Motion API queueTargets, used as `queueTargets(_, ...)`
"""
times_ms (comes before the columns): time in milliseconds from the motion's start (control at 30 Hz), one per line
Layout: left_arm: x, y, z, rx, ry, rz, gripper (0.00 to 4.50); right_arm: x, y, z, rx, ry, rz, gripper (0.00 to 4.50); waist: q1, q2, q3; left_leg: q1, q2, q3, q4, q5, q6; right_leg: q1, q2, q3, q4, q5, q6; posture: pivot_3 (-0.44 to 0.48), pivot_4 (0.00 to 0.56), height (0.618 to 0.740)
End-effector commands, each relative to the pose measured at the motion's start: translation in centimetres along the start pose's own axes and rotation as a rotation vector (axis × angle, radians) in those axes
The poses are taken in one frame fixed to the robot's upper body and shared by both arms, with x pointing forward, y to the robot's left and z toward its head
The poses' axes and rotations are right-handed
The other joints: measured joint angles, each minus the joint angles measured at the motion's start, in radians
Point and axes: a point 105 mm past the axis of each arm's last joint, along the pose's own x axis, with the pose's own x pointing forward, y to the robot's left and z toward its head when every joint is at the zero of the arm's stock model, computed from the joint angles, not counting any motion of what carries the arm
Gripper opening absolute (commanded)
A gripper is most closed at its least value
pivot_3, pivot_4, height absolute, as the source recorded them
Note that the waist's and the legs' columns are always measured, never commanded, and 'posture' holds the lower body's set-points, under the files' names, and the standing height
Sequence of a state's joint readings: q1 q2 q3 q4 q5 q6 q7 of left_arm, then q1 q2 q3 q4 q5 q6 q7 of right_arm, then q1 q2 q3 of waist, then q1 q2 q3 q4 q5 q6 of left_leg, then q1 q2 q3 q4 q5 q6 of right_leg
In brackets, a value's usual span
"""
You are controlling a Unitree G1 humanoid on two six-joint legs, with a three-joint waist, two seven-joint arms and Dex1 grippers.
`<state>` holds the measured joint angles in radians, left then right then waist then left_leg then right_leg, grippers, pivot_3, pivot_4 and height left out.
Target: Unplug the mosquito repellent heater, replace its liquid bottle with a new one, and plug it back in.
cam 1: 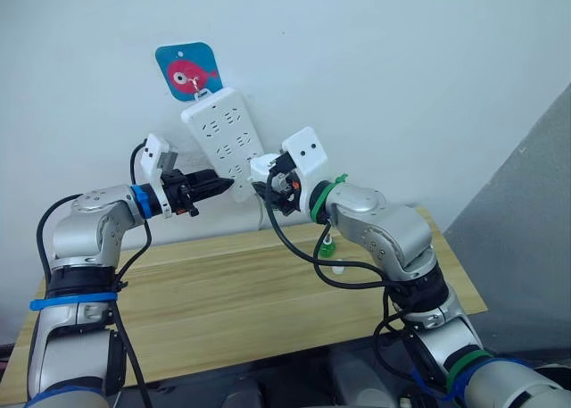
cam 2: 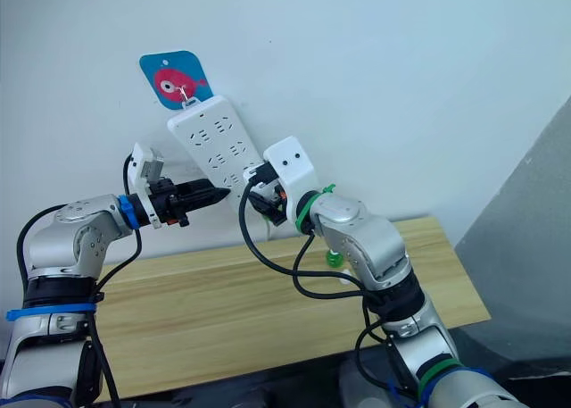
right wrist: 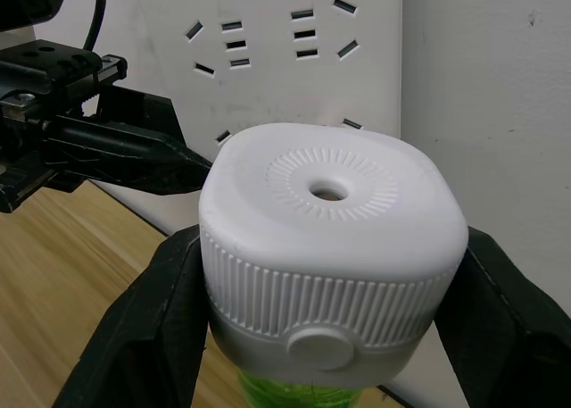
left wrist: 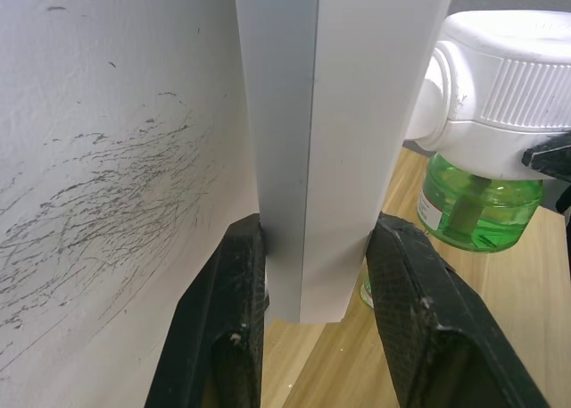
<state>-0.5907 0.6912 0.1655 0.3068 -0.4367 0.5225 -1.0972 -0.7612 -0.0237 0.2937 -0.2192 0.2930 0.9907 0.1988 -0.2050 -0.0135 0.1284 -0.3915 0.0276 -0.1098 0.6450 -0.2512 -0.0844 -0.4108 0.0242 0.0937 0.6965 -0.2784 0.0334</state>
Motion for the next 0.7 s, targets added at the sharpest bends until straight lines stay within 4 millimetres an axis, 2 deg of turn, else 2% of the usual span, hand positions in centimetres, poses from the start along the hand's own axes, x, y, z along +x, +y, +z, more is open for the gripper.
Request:
queueTargets(33,0.2,-1.1,1.3,0.047,-0.027,-0.05,1.28,0.1,0.3,2.3,-0.039,-0.08,0.011,3.09,-0.001,0.0,0.0,0.0,0.0,0.0,0.0,0.0,0.0,0.0,0.0,0.0,0.0,0.0,0.0,-0.194,0.089,0.728)
queueTargets(400,0.4,-1.4,1.4,0.045,-0.025,-0.062,1.28,1.0,1.0,2.8,-0.132,-0.09,0.039,3.09,-0.013,0.0,0.0,0.001,0.0,0.0,0.0,0.0,0.0,0.0,0.0,0.0,0.001,0.0,0.0,-0.197,0.09,0.728)
queueTargets(700,0.4,-1.4,1.4,0.05,-0.021,-0.065,1.28,1.5,0.3,3.0,-0.182,-0.094,0.018,3.06,-0.014,0.0,0.0,0.0,0.0,0.0,0.0,0.0,0.0,0.0,0.0,0.0,0.001,0.0,0.0,-0.198,0.089,0.728)
